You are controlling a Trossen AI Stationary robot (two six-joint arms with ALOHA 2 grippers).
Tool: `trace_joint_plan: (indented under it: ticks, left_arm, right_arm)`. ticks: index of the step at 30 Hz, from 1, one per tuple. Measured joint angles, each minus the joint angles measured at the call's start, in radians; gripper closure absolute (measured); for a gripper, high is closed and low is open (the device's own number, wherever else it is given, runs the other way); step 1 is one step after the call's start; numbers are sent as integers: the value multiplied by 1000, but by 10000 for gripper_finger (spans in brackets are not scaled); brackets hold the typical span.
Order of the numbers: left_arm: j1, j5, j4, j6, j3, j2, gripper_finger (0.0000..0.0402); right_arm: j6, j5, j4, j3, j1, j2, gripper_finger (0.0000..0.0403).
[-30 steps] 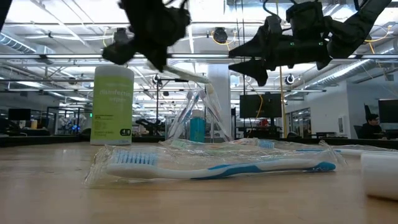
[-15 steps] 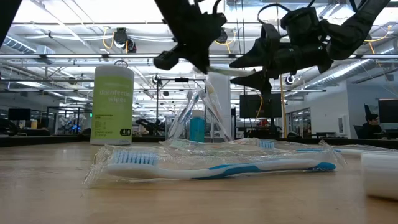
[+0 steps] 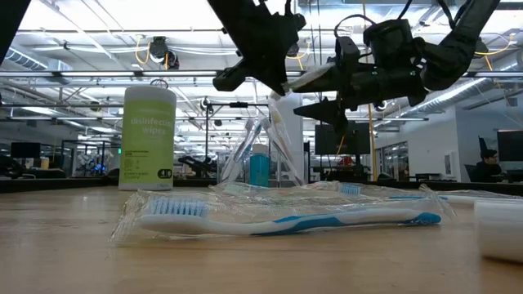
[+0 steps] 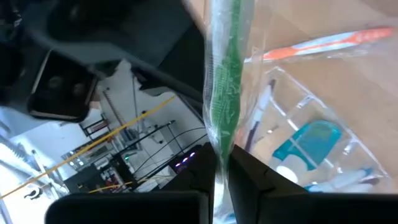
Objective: Pick & Place toothbrushing station
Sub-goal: Put the bottom green toothbrush into the transparent organizer
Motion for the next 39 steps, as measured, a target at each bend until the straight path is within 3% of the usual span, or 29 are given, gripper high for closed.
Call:
trace_joint_plan:
  ticks: [5,12,22,28,39]
  left_arm:
    - [-4,13,-24,0,0,0,394]
    - [3,10,-23,29,0,0,370]
    - [10,-10,51,75,0,0,393]
    - [11,-9,121,165,-1,0,370]
    - [8,-8,150,239,-1,0,388]
  right_arm:
    - [53,5,-9,1,-35,0,179]
    - [154,0,46,1,-50,0,179]
    - [175,-6,74,5,-33,0,179]
    - [163,-94,77,18,-32,-1,179]
    - [126,-157,76,18,-41,0,191]
